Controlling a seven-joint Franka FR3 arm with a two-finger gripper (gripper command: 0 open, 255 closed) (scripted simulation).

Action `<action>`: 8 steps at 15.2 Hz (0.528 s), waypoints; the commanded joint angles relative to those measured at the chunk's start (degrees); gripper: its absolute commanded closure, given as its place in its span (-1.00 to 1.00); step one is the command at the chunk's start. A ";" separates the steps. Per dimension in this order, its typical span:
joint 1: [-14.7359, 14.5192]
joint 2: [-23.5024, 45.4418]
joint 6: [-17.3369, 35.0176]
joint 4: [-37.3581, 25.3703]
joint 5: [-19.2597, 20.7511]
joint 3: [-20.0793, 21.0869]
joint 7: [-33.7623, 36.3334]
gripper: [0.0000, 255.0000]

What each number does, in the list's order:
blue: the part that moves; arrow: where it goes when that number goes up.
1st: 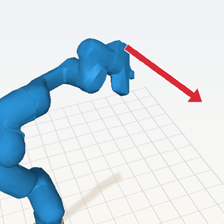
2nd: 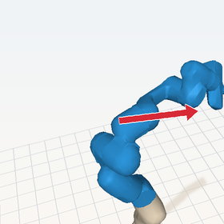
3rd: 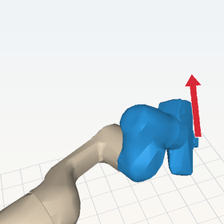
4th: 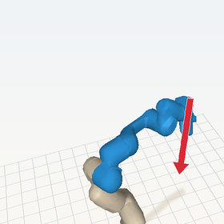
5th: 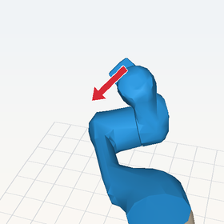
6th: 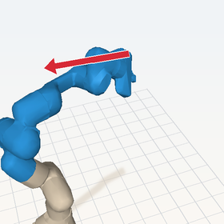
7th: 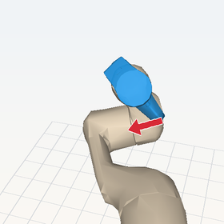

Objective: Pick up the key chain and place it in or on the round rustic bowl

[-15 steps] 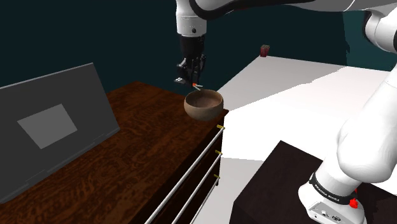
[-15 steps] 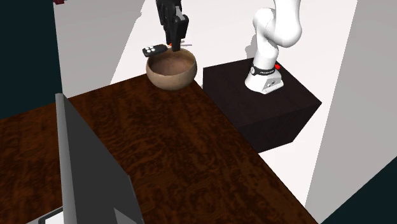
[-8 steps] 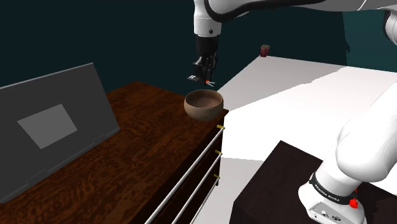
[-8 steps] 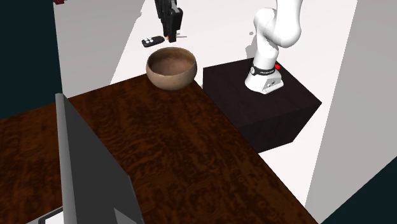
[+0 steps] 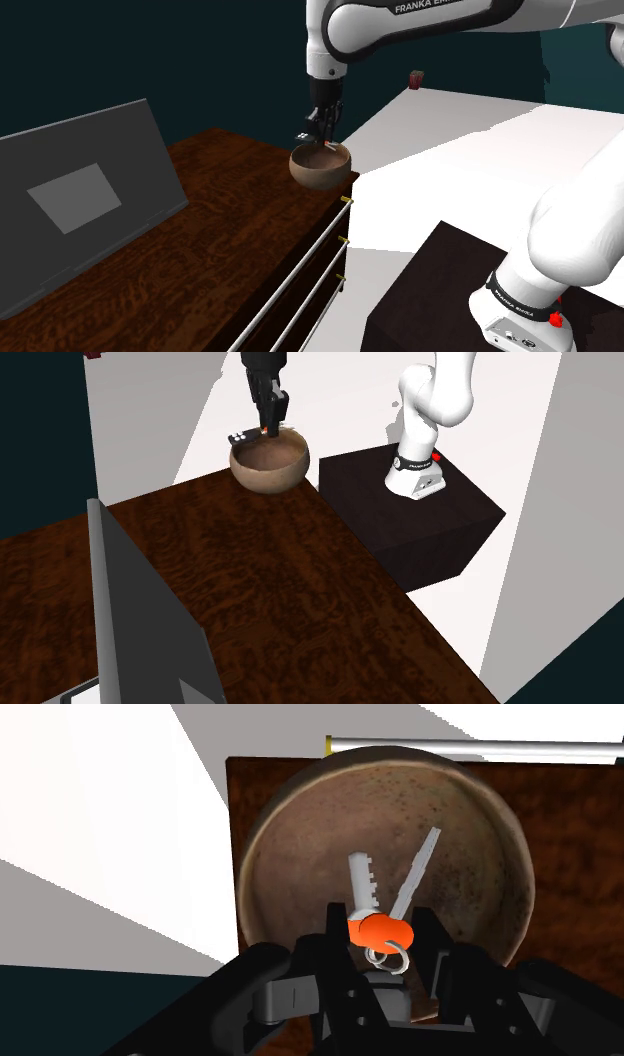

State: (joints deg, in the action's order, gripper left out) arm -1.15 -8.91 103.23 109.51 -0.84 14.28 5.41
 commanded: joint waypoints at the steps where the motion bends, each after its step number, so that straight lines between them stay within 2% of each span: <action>1: -0.04 -0.04 1.65 1.67 -0.02 0.06 0.08 1.00; 4: -0.07 0.00 3.72 3.69 -0.02 0.10 0.12 1.00; 8: -0.07 0.02 3.72 3.68 -0.01 0.10 0.12 1.00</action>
State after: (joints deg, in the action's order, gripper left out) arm -1.22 -8.89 106.90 113.14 -0.85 14.37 5.53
